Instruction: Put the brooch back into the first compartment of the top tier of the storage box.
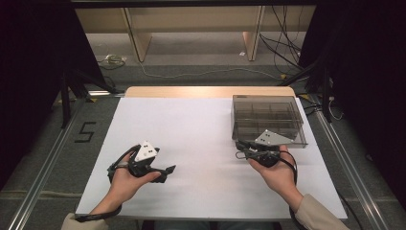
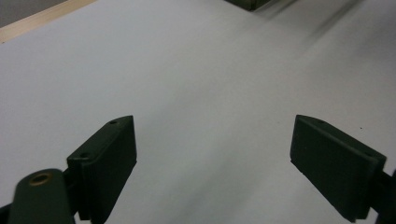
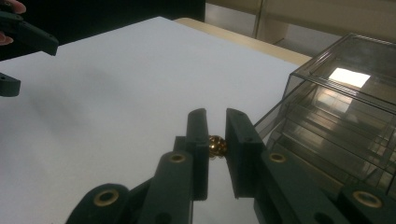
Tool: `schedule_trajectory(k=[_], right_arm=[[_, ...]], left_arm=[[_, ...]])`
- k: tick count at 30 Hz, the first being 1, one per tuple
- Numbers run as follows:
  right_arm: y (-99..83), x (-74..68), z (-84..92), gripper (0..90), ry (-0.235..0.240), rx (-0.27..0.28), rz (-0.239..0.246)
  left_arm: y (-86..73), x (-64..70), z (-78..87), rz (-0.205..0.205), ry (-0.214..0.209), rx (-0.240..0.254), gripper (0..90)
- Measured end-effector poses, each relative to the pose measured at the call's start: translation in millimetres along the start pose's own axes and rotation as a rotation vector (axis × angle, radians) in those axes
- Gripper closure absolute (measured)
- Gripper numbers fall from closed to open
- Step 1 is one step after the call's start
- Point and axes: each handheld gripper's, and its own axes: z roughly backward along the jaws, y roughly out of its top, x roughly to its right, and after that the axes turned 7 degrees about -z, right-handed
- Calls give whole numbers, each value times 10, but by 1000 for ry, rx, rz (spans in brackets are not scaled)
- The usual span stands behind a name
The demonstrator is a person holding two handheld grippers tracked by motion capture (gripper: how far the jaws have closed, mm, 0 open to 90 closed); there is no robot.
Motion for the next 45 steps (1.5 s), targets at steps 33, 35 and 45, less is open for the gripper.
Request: schedule_trajectory(k=[33,35,45], right_arm=[[21,35,21,810,-17,16,-2],[17,38,20,810,-19,17,-2],[23,45,28,811,-23,22,-6]], left_arm=[[0,1,-1,1,0,0,147],[0,1,-1,1,0,0,147],[0,-2,0,-1,1,0,148]])
